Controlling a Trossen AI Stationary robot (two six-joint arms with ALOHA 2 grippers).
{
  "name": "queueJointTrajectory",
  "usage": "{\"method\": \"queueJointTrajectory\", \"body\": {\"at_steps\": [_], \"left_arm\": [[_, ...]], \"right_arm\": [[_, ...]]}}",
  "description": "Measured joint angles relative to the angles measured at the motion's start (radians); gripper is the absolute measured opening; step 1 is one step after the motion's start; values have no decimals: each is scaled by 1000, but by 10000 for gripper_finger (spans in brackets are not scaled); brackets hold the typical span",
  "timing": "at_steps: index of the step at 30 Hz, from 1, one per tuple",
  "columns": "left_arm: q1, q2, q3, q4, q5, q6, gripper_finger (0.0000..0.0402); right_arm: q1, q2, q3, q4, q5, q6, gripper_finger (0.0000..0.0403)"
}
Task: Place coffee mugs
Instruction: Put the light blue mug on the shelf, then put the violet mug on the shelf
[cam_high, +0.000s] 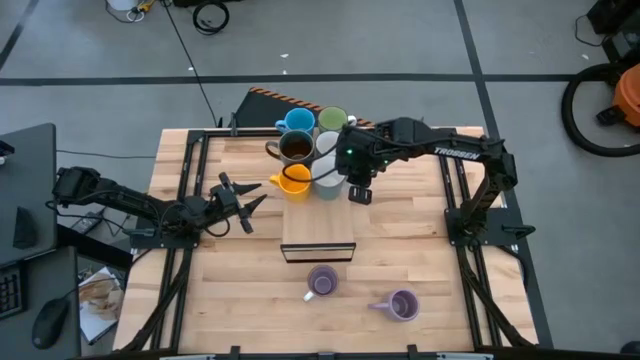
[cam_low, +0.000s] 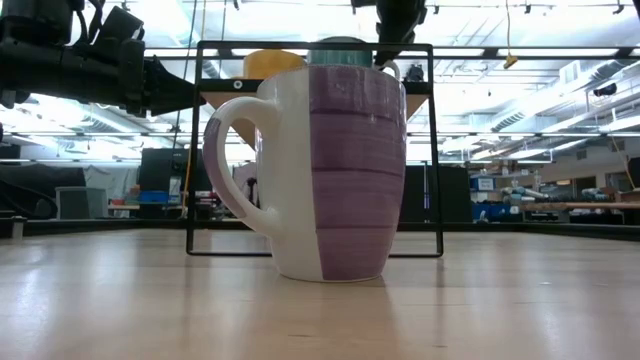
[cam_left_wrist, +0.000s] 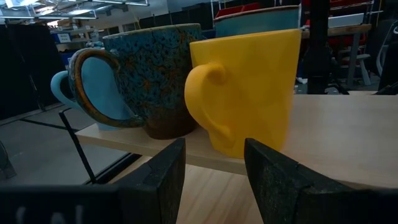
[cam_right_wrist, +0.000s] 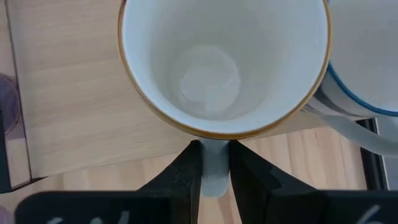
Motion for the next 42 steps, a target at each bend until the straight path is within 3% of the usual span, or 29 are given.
{"method": "queueJointTrajectory", "body": {"at_steps": [16, 29, 37, 42], "left_arm": [[0, 0, 0, 0, 0, 0, 172], [0, 0, 0, -2, 0, -14, 172], [-32, 0, 0, -1, 14, -51, 172], [-107, 0, 27, -1, 19, -35, 172]], "right_arm": [[20, 0, 6, -30, 10, 23, 218], [102, -2, 115, -136, 89, 88, 226], [228, -2, 71, -237, 183, 221, 226], [320, -8, 12, -238, 277, 270, 226]]}}
